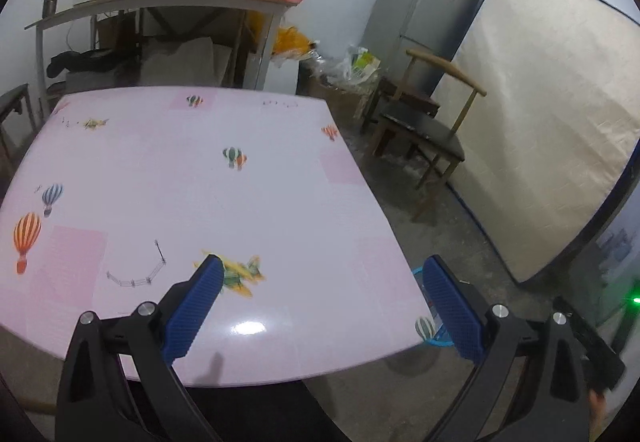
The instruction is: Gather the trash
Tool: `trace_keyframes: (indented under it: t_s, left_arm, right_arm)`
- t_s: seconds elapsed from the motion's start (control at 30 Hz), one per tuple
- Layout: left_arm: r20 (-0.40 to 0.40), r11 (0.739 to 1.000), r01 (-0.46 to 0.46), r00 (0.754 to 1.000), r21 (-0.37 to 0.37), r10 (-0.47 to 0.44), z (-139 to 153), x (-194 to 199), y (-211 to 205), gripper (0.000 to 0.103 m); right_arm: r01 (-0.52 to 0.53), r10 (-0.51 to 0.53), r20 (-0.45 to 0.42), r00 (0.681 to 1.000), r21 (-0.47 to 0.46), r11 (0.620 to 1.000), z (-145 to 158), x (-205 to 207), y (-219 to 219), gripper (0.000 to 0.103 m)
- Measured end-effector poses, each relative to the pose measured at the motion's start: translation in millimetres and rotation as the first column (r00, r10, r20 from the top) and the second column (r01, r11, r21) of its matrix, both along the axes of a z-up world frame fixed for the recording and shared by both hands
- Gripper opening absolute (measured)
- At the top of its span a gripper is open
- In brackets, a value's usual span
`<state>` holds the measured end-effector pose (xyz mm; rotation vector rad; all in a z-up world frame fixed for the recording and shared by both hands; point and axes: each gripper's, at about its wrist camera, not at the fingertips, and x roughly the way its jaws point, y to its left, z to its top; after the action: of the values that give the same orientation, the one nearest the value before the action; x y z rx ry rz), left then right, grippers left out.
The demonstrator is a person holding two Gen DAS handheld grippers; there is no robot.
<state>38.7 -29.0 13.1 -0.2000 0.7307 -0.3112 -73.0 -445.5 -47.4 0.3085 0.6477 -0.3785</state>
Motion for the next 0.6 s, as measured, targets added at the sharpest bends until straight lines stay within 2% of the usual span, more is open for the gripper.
trace_keyframes:
  t_s: [0.17, 0.23, 0.3, 0.43, 0.6]
  left_arm:
    - [0.001, 0.995, -0.060, 0.998, 0.080, 0.060, -12.6, -20.3, -29.5, 0.097]
    - [-0.032, 0.992, -0.057, 0.998, 0.111, 0.061, -20.7, -22.9, -38.3, 0.097]
    - [-0.069, 0.989, -0.059, 0.995, 0.137, 0.069, -28.4, -22.4, -43.5, 0.097]
    - [-0.121, 0.977, -0.082, 0.987, 0.197, 0.108, -42.4, -25.7, -50.1, 0.097]
    - [-0.114, 0.972, -0.083, 0.987, 0.221, 0.110, -42.5, -31.3, -57.1, 0.097]
  right_arm:
    - [-0.029, 0.032, 0.049, 0.998, -0.049, 0.998, -1.9, -7.6, 32.7, 0.095]
    - [-0.058, 0.062, 0.053, 0.997, -0.060, 0.997, -3.8, -6.4, 44.4, 0.095]
    - [-0.082, 0.085, 0.033, 0.996, -0.093, 0.992, -5.9, -1.8, 55.0, 0.095]
    - [-0.107, 0.094, -0.073, 0.993, -0.189, 0.976, -13.5, 9.8, 76.5, 0.095]
    - [-0.097, 0.075, -0.128, 0.989, -0.174, 0.980, -25.0, 12.8, 74.0, 0.095]
